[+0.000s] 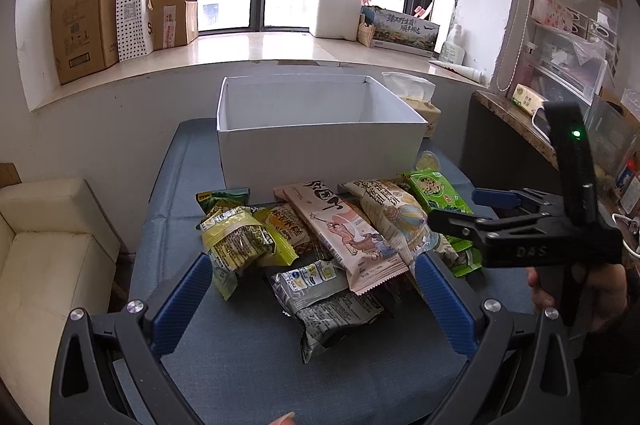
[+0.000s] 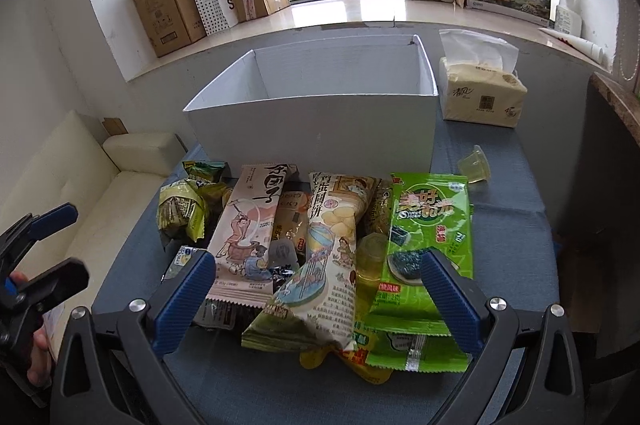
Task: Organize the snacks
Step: 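Grasp the cream pastry bar with the right tool while the left tool grasps the pink pastry bar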
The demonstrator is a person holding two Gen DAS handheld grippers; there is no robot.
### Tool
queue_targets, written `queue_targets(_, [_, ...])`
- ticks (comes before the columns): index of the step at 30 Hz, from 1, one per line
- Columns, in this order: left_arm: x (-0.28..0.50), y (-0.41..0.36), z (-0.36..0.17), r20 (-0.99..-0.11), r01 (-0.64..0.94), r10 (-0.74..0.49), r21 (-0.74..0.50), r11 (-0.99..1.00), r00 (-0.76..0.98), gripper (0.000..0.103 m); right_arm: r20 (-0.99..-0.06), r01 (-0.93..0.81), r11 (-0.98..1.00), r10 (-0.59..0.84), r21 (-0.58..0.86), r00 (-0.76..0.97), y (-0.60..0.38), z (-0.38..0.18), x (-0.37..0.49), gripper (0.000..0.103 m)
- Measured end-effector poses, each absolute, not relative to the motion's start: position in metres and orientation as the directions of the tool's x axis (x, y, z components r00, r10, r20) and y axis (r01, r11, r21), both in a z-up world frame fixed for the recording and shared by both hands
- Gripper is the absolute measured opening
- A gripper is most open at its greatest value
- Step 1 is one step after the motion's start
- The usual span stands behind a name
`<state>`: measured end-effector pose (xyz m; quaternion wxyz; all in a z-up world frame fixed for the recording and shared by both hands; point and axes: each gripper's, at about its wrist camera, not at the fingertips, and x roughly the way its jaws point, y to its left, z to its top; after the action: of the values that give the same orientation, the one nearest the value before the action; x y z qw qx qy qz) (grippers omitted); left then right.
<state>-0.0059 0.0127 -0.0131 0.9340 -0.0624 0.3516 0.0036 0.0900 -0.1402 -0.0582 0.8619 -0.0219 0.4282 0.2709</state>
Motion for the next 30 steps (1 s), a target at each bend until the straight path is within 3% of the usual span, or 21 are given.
queue_targets(8, [-0.01,0.026,-0.019,-0.66,-0.089,-0.016,-0.125,0.988,0.751,0.103,-0.808,-0.505,0.835,0.444,0.217,0.387,-0.11,-0.093,0.137,0.101])
queue_targets(10, [-0.011,0.031,-0.022,-0.66,-0.099,-0.019,-0.142,0.985,0.751,0.103,-0.823,-0.52,0.83,0.432,0.202,0.37,-0.103,-0.102,0.143,0.08])
queue_targets(11, [-0.011,0.034,-0.024,-0.664,-0.104,-0.023,-0.151,0.983,0.747,0.103,-0.837,-0.518,0.833,0.416,0.194,0.356,-0.101,-0.107,0.146,0.075])
queue_targets(13, [-0.01,0.036,-0.028,-0.67,-0.119,-0.009,-0.146,0.982,0.743,0.103,-0.858,-0.521,0.84,0.375,0.153,0.352,-0.096,-0.118,0.149,0.046])
queue_targets(14, [-0.01,0.037,-0.03,-0.669,-0.124,0.0,-0.137,0.983,0.743,0.103,-0.875,-0.52,0.844,0.347,0.134,0.338,-0.093,-0.124,0.15,0.043])
queue_targets(22, [0.007,0.034,-0.044,-0.696,-0.074,-0.087,-0.198,0.977,0.713,0.103,-0.838,-0.554,0.819,0.403,0.15,0.368,-0.103,-0.106,0.132,0.037])
queue_targets(30, [0.05,0.0,-0.047,-0.736,-0.042,-0.075,-0.138,0.99,0.672,0.103,-0.724,-0.519,0.825,0.498,0.226,0.476,-0.153,-0.047,0.107,0.037])
